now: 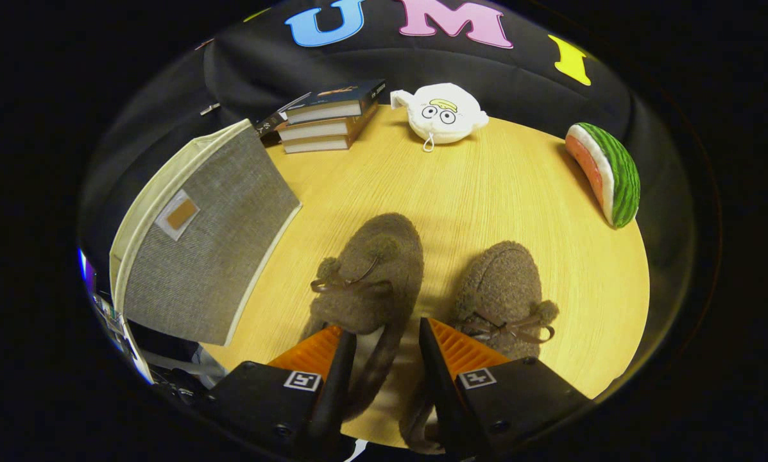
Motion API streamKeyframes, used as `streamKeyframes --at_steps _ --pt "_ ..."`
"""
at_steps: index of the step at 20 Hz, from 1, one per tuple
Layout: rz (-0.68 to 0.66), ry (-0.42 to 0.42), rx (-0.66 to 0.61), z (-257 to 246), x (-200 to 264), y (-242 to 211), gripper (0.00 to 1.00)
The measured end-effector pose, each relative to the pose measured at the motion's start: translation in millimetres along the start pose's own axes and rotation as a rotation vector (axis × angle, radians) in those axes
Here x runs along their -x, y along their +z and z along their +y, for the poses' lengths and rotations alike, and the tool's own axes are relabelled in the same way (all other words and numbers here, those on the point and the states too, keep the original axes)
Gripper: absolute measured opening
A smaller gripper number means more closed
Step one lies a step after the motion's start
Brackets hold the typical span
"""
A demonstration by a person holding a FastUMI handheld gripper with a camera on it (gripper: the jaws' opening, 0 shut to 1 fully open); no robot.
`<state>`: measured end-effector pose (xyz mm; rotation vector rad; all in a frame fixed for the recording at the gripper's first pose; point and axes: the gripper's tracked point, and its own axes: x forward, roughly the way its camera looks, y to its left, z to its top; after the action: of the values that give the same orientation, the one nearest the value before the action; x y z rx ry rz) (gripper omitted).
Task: Open the storage box then place both shoes into the box .Put the left shoe in first, then the right shoe, with the right side of both shoes facing outward in a uniform manner.
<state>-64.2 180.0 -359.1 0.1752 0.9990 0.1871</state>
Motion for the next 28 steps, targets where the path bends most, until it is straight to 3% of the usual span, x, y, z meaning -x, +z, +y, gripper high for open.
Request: streamKeyframes --at_steps 4,6,8,14,21,28 --pt "0.021 -0.045 -0.023 -1 -17 2 0.48" --pt "0.016 -0.09 -0.032 -8 -15 3 0.22" --pt "0.027 -0.068 -0.043 -2 -9 0 0.07" --pt "0.057 -0.034 -0.06 15 39 10 0.07" --pt "0.02 0.074 -0.175 70 118 68 0.07" --pt "0.019 0.164 -0.28 147 136 129 0.07"
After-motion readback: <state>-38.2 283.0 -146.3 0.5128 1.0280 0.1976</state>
